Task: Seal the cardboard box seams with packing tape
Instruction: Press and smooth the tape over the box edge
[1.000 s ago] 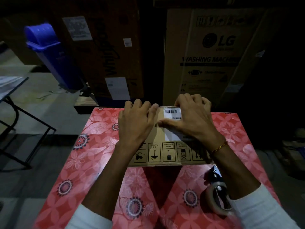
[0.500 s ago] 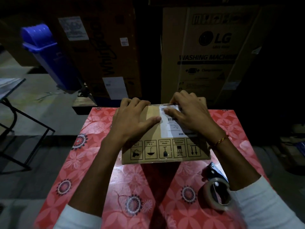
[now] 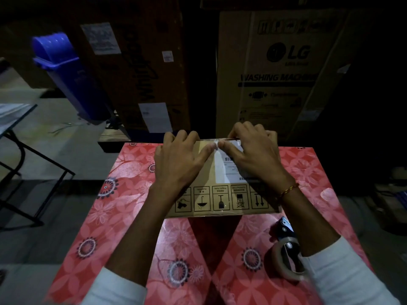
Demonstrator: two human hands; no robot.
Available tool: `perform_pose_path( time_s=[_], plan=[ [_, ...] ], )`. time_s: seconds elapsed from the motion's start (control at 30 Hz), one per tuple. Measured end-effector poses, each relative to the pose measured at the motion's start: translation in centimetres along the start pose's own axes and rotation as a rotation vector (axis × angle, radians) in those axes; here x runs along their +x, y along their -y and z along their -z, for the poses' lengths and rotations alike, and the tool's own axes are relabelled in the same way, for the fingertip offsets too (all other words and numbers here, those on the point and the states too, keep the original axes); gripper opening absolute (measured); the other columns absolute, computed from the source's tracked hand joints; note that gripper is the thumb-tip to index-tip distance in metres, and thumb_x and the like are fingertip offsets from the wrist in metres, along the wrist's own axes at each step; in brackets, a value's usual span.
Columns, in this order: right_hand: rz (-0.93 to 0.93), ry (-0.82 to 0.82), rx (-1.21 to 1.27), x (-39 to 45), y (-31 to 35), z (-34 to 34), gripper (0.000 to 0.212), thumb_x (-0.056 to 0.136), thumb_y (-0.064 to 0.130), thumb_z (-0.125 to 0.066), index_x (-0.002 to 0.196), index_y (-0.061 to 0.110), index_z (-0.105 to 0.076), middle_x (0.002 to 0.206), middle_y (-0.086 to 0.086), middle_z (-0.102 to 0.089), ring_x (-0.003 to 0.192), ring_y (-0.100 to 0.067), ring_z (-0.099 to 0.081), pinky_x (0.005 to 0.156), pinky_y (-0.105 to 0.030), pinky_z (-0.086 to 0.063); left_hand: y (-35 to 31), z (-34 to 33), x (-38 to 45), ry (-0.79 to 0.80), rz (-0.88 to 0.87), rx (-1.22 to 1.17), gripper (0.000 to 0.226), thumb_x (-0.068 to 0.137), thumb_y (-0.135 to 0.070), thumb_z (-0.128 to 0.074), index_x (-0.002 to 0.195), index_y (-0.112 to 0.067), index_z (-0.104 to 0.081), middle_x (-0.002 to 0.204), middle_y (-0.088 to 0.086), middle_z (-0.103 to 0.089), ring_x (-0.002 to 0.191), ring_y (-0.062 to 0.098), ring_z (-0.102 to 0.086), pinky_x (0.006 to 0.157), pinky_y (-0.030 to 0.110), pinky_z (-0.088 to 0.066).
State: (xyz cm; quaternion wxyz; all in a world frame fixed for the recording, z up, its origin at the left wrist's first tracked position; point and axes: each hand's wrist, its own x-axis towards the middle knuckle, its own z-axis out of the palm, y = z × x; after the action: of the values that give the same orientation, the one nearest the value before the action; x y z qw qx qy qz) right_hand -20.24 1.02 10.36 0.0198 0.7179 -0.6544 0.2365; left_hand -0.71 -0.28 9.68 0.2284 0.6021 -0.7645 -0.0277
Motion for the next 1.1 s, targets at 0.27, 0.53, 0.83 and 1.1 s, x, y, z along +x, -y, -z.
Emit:
perform_pose_path(
  time_s=[0.27, 0.53, 0.83, 1.1],
  plan=[
    [0.014, -0.026, 0.041, -0.1, -0.1, -0.2, 0.024, 0.099, 0.055, -0.044, 0.099, 0.033, -0.053, 0.097, 0.014, -0.048, 0.101, -0.018, -0.051, 0.086, -0.039, -0.026, -1.2, 0.2, -0.1, 0.006, 0.077, -0.048, 0.055, 0.091, -0.073, -0.026, 0.106, -0.028, -0.055, 0.107, -0.005, -0.057, 0.107, 0.023, -0.044, 0.085, 0.049, -0.044],
    [-0.020, -0.024, 0.029, -0.2, 0.1, -0.1, 0.042, 0.093, 0.072, -0.040, 0.095, 0.033, -0.056, 0.097, 0.009, -0.056, 0.097, -0.017, -0.049, 0.083, -0.038, -0.029, -1.7, 0.0, 0.4, 0.045, 0.121, -0.033, 0.055, 0.093, -0.070, -0.028, 0.117, -0.030, -0.058, 0.121, 0.000, -0.059, 0.121, 0.027, -0.043, 0.091, 0.050, -0.039],
    [-0.033, 0.071, 0.145, 0.2, 0.0, 0.9, 0.021, 0.095, 0.062, -0.048, 0.089, 0.041, -0.048, 0.097, 0.011, -0.053, 0.104, -0.019, -0.050, 0.086, -0.040, -0.030, -1.2, 0.7, 1.2, 0.189, 0.108, -0.130, 0.044, 0.092, -0.071, -0.033, 0.102, -0.035, -0.055, 0.116, -0.004, -0.059, 0.120, 0.025, -0.042, 0.091, 0.052, -0.033],
    [-0.009, -0.019, 0.140, -0.3, -0.1, 0.5, 0.024, 0.099, 0.052, -0.052, 0.101, 0.031, -0.064, 0.096, 0.010, -0.057, 0.098, -0.016, -0.050, 0.084, -0.037, -0.027, -1.9, -0.1, 0.4, 0.018, 0.130, -0.057, 0.064, 0.085, -0.082, -0.025, 0.103, -0.031, -0.061, 0.106, -0.006, -0.061, 0.113, 0.025, -0.045, 0.080, 0.043, -0.026]
  ],
)
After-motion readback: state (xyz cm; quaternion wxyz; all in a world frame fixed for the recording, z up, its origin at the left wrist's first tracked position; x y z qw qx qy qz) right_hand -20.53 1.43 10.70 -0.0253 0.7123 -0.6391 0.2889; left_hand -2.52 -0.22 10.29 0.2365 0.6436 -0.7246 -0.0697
